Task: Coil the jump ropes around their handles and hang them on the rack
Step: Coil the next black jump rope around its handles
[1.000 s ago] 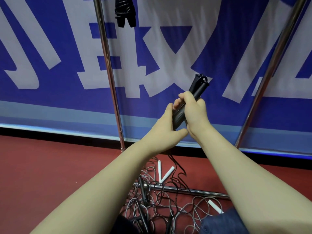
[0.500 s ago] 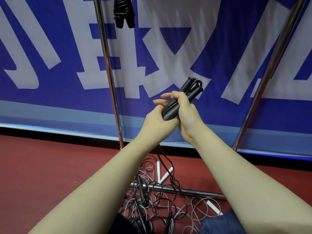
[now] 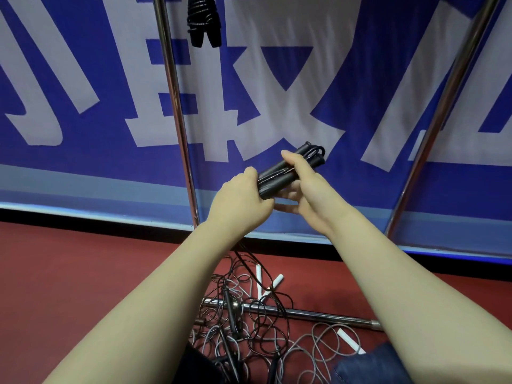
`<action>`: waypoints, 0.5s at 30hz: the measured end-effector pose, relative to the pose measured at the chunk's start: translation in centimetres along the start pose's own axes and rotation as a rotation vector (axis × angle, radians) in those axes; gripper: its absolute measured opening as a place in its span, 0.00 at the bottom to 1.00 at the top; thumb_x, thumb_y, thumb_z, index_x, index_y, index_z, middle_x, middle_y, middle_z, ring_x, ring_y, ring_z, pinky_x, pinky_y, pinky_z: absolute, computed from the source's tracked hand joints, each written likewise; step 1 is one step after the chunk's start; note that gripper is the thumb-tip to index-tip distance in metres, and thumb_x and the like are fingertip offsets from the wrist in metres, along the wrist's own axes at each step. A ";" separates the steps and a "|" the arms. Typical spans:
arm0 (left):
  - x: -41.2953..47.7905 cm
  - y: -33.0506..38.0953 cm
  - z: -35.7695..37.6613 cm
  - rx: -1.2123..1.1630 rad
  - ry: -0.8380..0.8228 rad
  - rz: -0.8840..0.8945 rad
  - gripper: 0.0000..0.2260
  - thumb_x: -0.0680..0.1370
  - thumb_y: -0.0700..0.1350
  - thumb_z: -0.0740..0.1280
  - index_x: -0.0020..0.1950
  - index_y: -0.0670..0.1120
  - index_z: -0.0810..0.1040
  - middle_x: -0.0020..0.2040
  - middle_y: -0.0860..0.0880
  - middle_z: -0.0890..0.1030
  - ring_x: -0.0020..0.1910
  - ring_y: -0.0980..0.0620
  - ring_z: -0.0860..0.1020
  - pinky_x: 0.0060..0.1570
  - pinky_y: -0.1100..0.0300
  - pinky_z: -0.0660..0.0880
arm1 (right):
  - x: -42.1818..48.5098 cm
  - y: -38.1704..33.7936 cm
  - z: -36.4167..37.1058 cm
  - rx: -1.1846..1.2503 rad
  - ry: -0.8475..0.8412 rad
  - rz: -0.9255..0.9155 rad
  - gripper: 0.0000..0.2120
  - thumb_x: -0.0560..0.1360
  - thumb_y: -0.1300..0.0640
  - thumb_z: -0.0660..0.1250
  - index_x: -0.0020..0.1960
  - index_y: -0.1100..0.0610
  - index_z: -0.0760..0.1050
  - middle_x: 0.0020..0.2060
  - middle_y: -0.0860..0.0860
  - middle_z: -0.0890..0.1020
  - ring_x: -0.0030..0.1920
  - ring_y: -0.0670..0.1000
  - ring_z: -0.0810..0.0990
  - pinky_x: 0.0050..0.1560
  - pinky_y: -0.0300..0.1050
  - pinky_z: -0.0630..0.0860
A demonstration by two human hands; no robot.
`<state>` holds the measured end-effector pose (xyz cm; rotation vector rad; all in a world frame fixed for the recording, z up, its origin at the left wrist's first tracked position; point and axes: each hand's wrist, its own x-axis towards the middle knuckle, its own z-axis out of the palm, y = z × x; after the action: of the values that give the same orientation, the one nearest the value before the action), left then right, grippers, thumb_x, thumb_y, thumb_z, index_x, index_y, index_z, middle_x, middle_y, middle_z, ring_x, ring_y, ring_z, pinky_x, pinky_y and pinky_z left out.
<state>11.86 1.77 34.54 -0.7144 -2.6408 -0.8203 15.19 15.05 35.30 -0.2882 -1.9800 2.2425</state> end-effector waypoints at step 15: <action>-0.5 -0.7 1.6 0.451 -0.280 0.324 0.11 0.76 0.48 0.64 0.49 0.47 0.63 0.47 0.48 0.76 0.43 0.45 0.76 0.39 0.56 0.66 | -0.5 2.1 -0.7 -1.668 -0.190 -0.361 0.11 0.73 0.51 0.68 0.49 0.53 0.68 0.41 0.47 0.76 0.48 0.53 0.76 0.59 0.47 0.67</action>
<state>11.74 2.04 32.80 -1.1441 -2.6878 -0.0313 15.90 15.30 33.14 0.1671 -3.0618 0.0009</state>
